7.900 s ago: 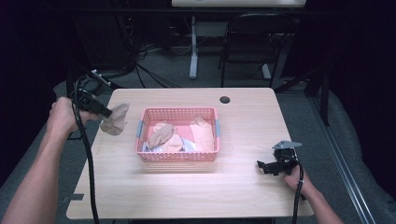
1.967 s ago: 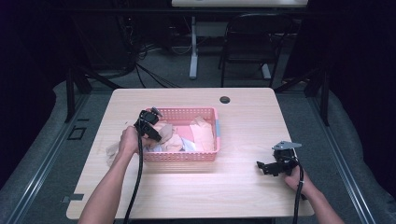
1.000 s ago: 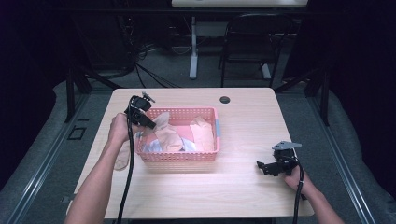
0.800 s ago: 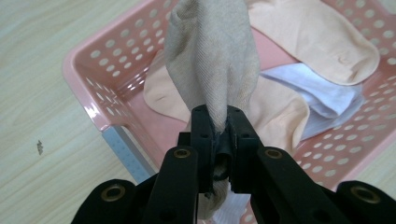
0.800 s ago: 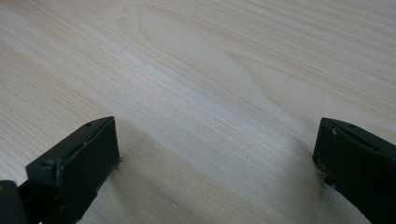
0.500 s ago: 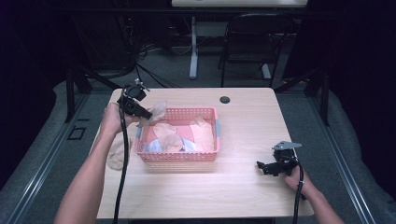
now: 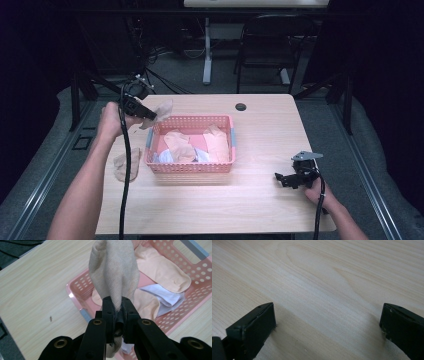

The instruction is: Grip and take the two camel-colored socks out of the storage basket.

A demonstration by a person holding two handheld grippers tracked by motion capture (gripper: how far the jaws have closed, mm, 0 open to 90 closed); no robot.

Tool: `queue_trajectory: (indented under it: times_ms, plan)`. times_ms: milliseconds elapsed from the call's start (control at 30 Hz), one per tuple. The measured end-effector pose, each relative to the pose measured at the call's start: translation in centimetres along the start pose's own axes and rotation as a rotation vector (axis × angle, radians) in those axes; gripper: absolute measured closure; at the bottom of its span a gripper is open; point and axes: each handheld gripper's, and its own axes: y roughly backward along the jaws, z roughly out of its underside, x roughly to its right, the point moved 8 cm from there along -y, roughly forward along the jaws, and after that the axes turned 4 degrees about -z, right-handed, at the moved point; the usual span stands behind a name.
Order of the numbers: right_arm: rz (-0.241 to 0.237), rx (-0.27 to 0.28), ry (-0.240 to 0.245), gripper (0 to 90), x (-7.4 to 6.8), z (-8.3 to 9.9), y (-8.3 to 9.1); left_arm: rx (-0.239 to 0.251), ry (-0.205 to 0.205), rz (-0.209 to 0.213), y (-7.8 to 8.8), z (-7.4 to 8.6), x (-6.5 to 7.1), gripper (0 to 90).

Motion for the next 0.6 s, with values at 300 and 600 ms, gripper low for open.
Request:
queue_trajectory:
  times_ms: [300, 600]
  plan:
    - [0.001, 0.0, 0.0, 0.0, 0.0, 0.0, 0.0, 0.005, 0.041, -0.042, 1.9, 1.6, -2.3, 83.3]
    - [0.0, -0.001, -0.001, 0.0, 0.0, 0.0, 0.0, 0.022, 0.105, -0.068, 3.6, 3.7, -4.9, 83.3]
